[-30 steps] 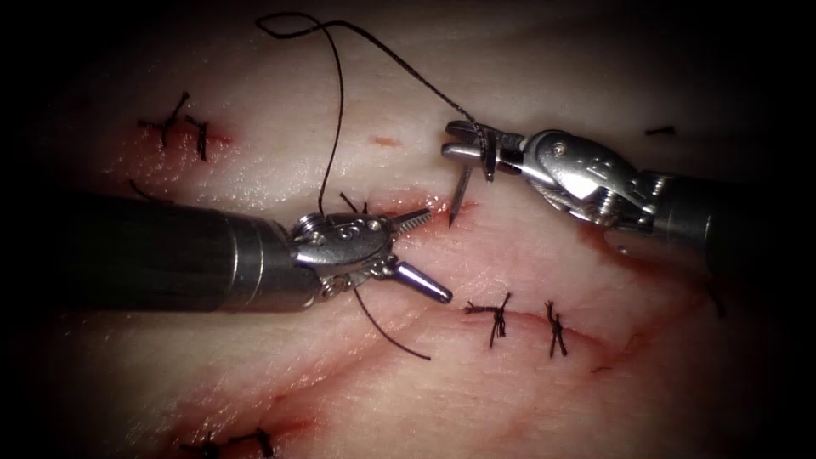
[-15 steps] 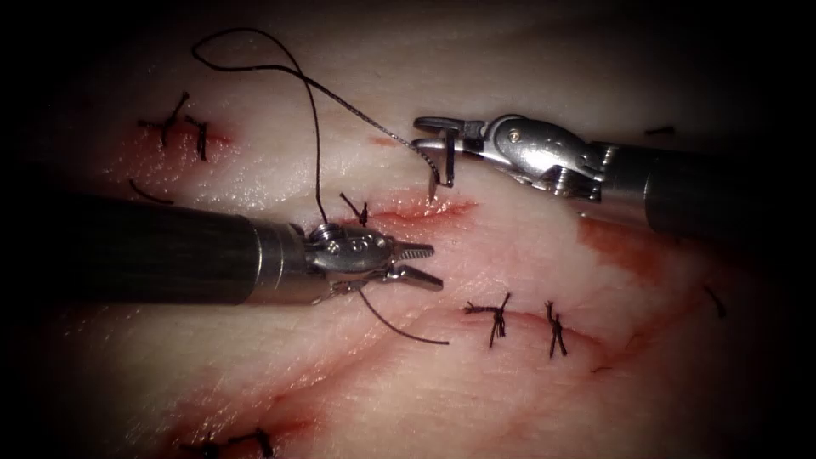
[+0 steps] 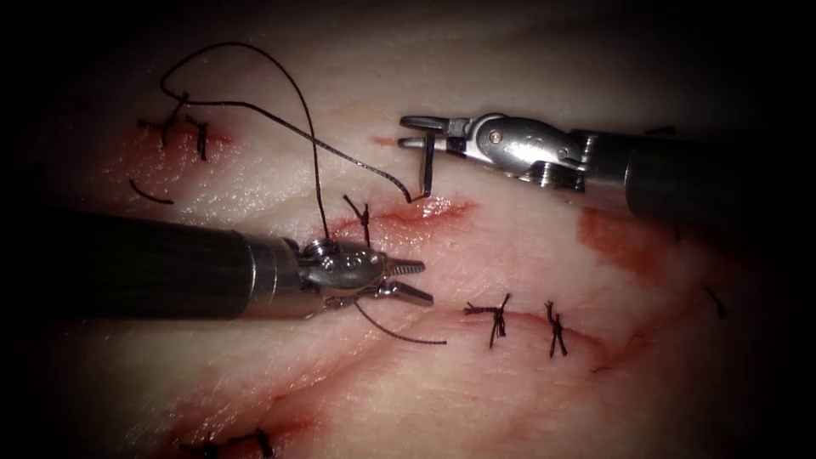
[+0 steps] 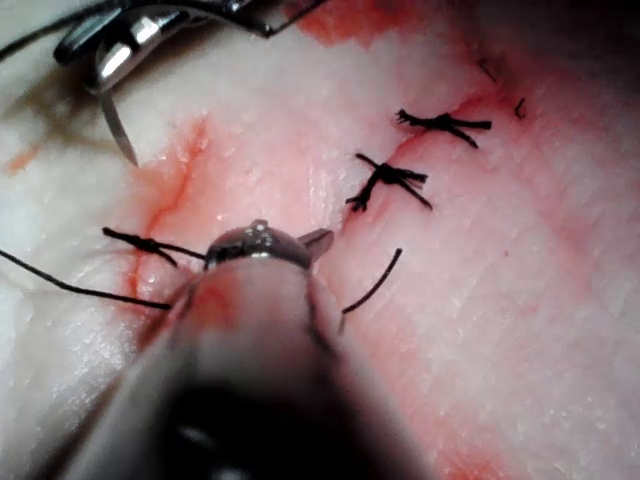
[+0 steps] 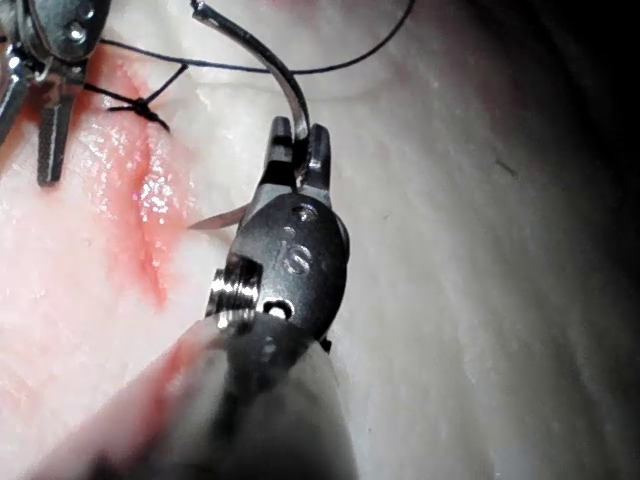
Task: Wound Closure
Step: Pass the needle through the top of the wound.
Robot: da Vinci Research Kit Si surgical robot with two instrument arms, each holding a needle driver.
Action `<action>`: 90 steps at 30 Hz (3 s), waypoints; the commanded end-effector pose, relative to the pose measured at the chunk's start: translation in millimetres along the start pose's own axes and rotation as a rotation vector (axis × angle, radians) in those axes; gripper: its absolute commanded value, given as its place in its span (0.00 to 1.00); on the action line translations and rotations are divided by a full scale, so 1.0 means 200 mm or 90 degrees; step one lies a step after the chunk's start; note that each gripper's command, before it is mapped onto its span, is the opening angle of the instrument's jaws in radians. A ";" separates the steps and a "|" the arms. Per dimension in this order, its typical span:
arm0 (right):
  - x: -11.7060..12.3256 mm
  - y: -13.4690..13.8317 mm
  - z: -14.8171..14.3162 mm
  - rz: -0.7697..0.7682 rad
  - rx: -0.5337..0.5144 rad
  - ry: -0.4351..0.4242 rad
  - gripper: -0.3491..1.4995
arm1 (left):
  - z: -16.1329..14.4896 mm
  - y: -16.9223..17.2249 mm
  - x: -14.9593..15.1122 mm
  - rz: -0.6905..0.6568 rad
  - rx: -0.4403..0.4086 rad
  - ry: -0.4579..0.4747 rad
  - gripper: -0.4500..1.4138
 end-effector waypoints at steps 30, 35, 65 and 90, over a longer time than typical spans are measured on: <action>-0.024 -0.023 0.013 -0.071 0.002 -0.017 0.00 | -0.019 0.006 0.010 -0.019 0.007 0.015 0.45; -0.040 -0.038 0.013 -0.107 0.023 -0.037 0.00 | -0.028 0.003 0.007 -0.018 0.009 0.021 0.43; -0.083 -0.078 0.011 -0.015 0.076 -0.076 0.00 | -0.037 -0.005 -0.009 -0.021 0.010 0.022 0.39; -0.083 -0.095 0.014 0.074 0.207 -0.152 0.00 | -0.039 -0.006 -0.010 -0.023 0.016 0.014 0.38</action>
